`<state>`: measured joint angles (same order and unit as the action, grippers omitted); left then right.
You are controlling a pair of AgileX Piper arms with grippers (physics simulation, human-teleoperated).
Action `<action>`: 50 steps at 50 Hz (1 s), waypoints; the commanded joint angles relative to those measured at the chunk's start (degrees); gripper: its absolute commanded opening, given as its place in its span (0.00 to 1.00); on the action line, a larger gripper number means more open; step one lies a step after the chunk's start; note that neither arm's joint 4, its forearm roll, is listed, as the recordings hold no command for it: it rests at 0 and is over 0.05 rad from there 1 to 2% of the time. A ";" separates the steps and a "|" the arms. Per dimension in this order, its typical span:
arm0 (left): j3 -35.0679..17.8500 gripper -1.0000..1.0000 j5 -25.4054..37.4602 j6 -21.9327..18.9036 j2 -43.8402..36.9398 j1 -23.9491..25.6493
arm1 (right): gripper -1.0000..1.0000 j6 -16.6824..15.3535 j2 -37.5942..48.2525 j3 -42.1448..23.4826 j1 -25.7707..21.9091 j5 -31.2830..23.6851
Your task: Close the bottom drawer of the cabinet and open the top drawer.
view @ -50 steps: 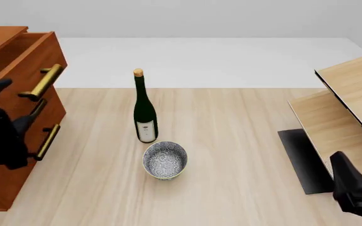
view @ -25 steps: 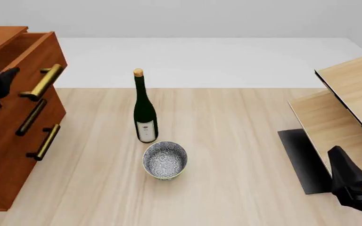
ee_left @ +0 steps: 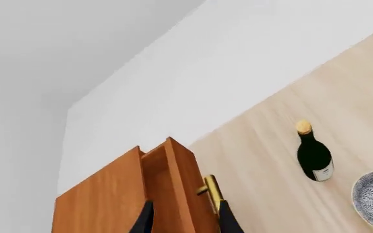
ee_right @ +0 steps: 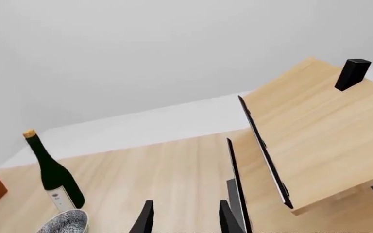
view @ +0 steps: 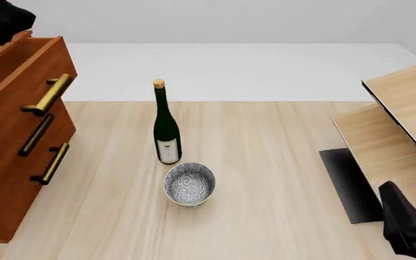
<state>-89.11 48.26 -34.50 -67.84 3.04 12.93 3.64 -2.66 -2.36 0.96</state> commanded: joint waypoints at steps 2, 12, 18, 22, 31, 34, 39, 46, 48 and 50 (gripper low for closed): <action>-6.08 1.00 6.51 19.35 -4.01 1.00 | 1.00 -0.77 -1.83 0.22 -0.27 -1.61; 0.44 1.00 3.86 24.12 -0.99 -2.28 | 1.00 -1.32 -1.81 0.12 -0.52 -1.70; 4.79 1.00 2.09 23.39 1.42 -5.92 | 1.00 -1.86 -1.80 0.03 -0.56 -1.77; 8.85 1.00 0.74 24.33 2.95 -8.19 | 1.00 -2.18 -1.79 -0.02 -0.69 -1.83; 12.99 1.00 -0.40 25.49 5.25 -10.53 | 1.00 -3.01 -1.95 -0.17 -0.92 -2.01; 14.58 1.00 -1.15 25.76 5.49 -10.59 | 1.00 -3.14 -1.93 -0.19 -0.89 -2.02; 15.83 1.00 -1.63 26.39 5.63 -10.69 | 1.00 -3.20 -1.92 -0.20 -0.84 -2.02; 19.12 1.00 -3.32 27.50 5.59 -10.46 | 1.00 -3.11 -1.96 -0.18 -0.79 -2.02; 19.87 1.00 -3.73 28.08 5.42 -10.22 | 1.00 -3.08 -1.96 -0.18 -0.79 -2.01; 20.41 1.00 -4.03 28.20 5.34 -10.34 | 1.00 -3.09 -1.95 -0.18 -0.83 -2.02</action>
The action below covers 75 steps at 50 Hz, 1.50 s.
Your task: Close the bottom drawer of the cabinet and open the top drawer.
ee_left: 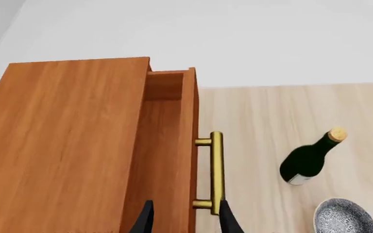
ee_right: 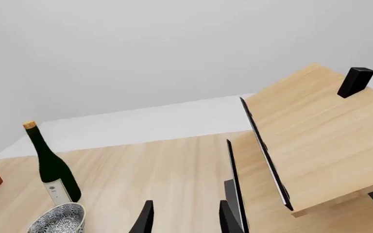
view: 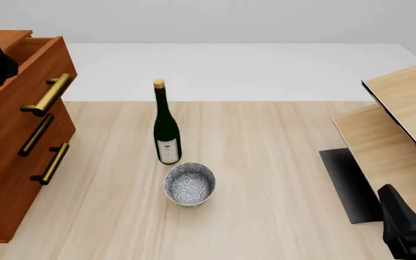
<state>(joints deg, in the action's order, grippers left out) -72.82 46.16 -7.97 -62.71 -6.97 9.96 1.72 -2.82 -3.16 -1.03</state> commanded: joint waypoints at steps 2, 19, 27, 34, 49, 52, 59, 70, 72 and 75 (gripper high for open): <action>4.72 1.00 -2.22 1.93 0.20 -0.47 | 1.00 0.01 -0.05 0.00 0.03 -0.02; 11.93 1.00 -6.02 2.84 0.46 -1.08 | 1.00 -0.08 0.02 -0.01 0.08 -0.01; 13.60 1.00 -7.10 3.47 0.41 -0.95 | 1.00 -0.06 -0.04 -0.01 0.14 -0.02; 14.50 1.00 -7.93 4.70 -0.17 0.36 | 1.00 0.02 -0.05 0.00 0.16 -0.01; 15.54 1.00 -9.36 6.93 -0.98 3.94 | 1.00 0.16 -0.07 0.02 0.30 0.01; 15.70 1.00 -9.74 7.19 -1.14 4.60 | 1.00 0.19 -0.05 0.03 0.37 0.02; 14.64 1.00 -9.94 8.35 -1.92 7.66 | 1.00 0.23 -0.07 0.04 0.48 0.03; 12.88 1.00 -10.66 10.19 -4.03 12.06 | 1.00 0.52 -0.01 0.09 0.75 0.10; 12.74 1.00 -10.86 10.26 -4.40 12.45 | 1.00 0.67 -0.08 0.11 0.82 0.12; 11.84 1.00 -11.23 10.79 -5.62 14.08 | 1.00 0.76 -0.05 0.13 0.89 0.14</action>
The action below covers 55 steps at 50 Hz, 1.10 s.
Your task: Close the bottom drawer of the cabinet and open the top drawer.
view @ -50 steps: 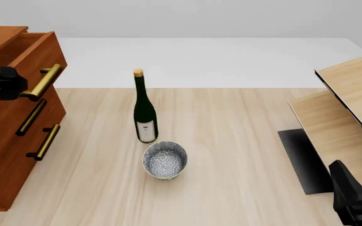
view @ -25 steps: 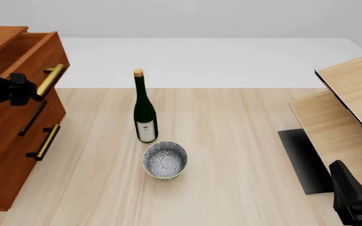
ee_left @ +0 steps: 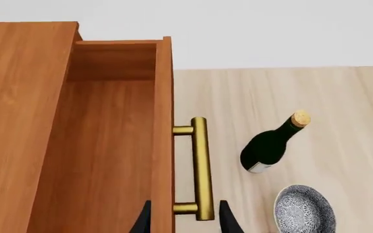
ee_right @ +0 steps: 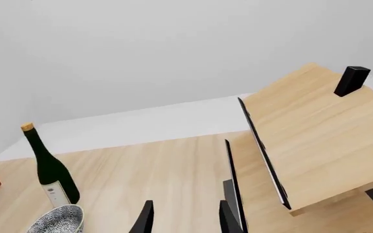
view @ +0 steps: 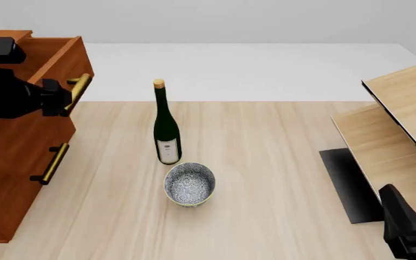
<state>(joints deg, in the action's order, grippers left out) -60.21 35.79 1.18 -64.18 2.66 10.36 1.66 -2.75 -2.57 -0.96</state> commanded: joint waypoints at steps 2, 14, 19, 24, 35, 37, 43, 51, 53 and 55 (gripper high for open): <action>-1.43 1.00 -0.90 1.59 -4.66 5.04 | 1.00 0.50 0.01 0.08 0.39 0.09; -4.51 1.00 -0.93 2.14 -6.96 8.50 | 1.00 0.90 -0.01 0.15 0.35 0.15; -4.43 1.00 -1.90 2.73 -7.95 9.78 | 1.00 1.01 -0.02 0.17 0.38 0.17; -4.38 1.00 -2.48 3.20 -8.40 10.57 | 1.00 1.01 -0.06 0.17 0.33 0.15; -4.98 1.00 -2.80 4.72 -8.74 12.84 | 1.00 0.97 -0.04 0.16 0.32 0.15; -5.35 1.00 -2.75 5.06 -8.73 13.47 | 1.00 0.96 -0.08 0.16 0.23 0.13; -5.30 1.00 -3.47 6.34 -9.09 15.27 | 1.00 0.84 -0.09 0.13 0.04 0.10; -7.44 1.00 -3.18 7.52 -9.47 17.76 | 1.00 0.83 -0.11 0.13 0.04 0.09; -7.74 1.00 -3.26 7.62 -9.63 18.24 | 1.00 0.82 -0.10 0.13 -0.01 0.09; -8.01 1.00 -3.29 8.04 -9.77 18.96 | 1.00 0.82 -0.12 0.13 -0.01 0.08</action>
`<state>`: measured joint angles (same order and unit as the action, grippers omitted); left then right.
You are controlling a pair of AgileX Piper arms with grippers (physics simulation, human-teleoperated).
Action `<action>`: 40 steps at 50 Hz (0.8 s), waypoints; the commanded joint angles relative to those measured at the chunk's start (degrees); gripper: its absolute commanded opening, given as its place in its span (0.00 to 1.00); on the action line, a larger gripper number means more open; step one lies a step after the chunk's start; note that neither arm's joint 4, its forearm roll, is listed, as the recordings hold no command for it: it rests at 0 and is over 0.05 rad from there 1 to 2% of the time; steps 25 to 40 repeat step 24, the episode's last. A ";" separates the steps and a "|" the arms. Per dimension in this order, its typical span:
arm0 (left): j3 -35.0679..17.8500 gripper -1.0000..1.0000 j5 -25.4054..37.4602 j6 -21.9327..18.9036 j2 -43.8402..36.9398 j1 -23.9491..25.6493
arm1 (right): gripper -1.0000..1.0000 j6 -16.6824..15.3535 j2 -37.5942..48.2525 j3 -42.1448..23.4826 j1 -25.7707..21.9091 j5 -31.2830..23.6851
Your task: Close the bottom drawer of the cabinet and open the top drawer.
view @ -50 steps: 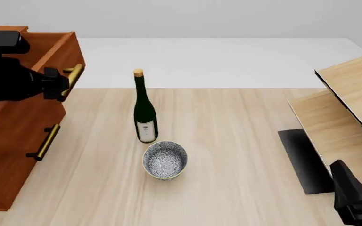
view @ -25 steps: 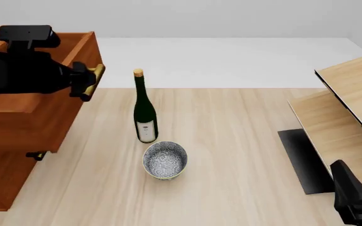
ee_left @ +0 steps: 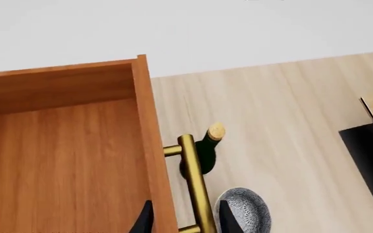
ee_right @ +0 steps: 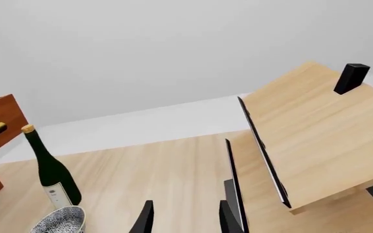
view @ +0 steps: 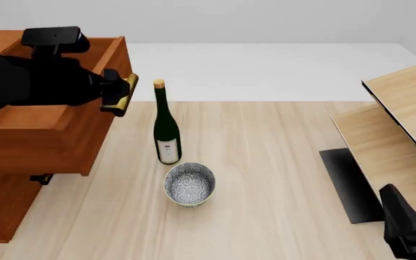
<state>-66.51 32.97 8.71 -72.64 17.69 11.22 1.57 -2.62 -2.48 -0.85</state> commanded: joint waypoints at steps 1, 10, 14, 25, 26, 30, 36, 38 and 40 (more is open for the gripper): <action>-1.87 1.00 -0.44 0.33 -1.33 3.87 | 1.00 0.00 -0.03 0.00 -0.14 -0.02; -3.62 1.00 -0.15 1.12 -2.00 5.83 | 1.00 -0.19 -0.06 -0.04 -0.29 -0.06; -4.63 1.00 -0.45 2.02 -2.44 7.19 | 1.00 -0.30 -0.02 -0.05 -0.22 -0.07; -11.80 1.00 2.19 0.59 1.39 9.00 | 1.00 -2.85 -0.15 -0.45 -1.38 -0.49; -11.80 1.00 2.19 0.59 1.39 9.00 | 1.00 -2.85 -0.15 -0.45 -1.38 -0.49; -11.80 1.00 2.19 0.59 1.39 9.00 | 1.00 -2.85 -0.15 -0.45 -1.38 -0.49; -11.80 1.00 2.19 0.59 1.39 9.00 | 1.00 -2.85 -0.15 -0.45 -1.38 -0.49; -11.80 1.00 2.19 0.59 1.39 9.00 | 1.00 -2.85 -0.15 -0.45 -1.38 -0.49; -11.80 1.00 2.19 0.59 1.39 9.00 | 1.00 -2.85 -0.15 -0.45 -1.38 -0.49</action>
